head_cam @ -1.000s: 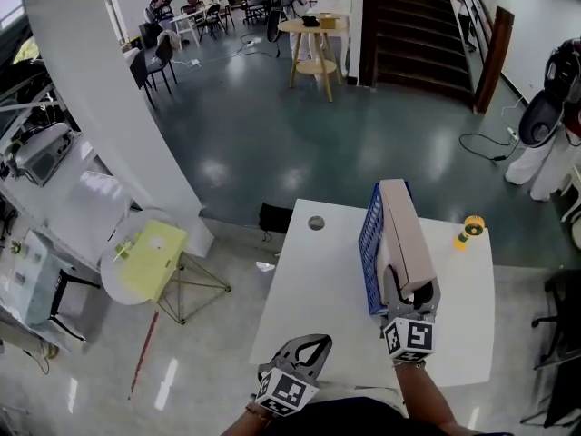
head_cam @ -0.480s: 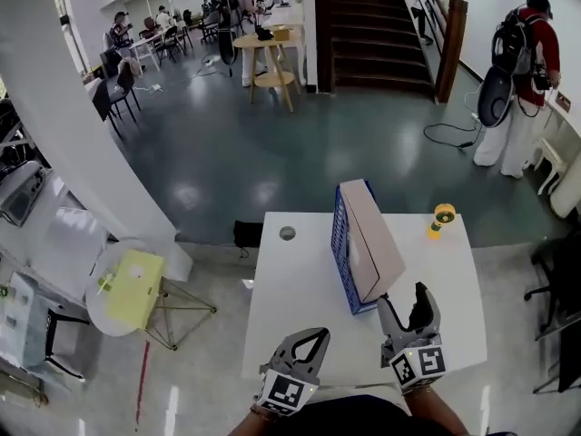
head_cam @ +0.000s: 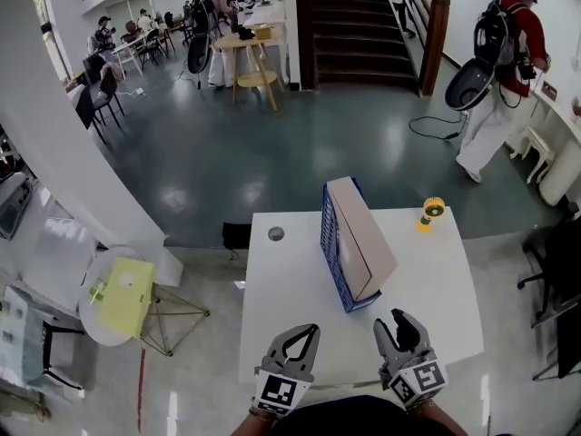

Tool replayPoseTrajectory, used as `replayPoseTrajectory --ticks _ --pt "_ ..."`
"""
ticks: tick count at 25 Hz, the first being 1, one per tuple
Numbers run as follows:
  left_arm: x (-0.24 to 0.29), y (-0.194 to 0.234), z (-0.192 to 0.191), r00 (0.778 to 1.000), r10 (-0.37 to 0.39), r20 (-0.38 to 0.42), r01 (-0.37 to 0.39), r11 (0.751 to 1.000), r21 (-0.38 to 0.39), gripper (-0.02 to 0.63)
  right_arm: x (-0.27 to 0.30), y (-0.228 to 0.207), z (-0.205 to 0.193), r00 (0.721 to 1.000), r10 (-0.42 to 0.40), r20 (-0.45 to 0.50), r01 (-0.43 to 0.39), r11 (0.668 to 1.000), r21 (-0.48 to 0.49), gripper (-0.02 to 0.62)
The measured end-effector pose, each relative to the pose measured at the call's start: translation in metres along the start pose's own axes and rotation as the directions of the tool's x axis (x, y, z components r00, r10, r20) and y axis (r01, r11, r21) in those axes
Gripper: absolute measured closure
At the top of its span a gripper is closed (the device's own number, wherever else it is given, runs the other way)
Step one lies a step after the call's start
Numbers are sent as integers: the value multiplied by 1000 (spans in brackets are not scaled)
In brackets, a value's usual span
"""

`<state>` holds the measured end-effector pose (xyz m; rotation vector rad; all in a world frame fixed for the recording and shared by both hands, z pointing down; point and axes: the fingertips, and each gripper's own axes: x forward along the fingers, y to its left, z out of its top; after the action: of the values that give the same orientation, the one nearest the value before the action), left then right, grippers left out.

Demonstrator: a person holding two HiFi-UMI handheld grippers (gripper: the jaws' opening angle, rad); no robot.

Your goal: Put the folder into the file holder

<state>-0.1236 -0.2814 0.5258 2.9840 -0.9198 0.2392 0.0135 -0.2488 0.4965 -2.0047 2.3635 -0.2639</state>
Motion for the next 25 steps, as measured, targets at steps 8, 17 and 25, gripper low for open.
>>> replayPoseTrajectory --ticks 8,17,25 --pt "-4 -3 -8 1000 -14 -19 14 1000 10 607 -5 4 4 1000 -5 -4 6 998 59 594" --pt "-11 1 -8 1000 7 -22 -8 1000 -4 607 1 12 -5 998 32 -52 -31 999 7 595" --pt "-10 -2 -11 1000 -6 -29 6 1000 8 607 4 16 -15 996 59 -72 -60 998 -6 595"
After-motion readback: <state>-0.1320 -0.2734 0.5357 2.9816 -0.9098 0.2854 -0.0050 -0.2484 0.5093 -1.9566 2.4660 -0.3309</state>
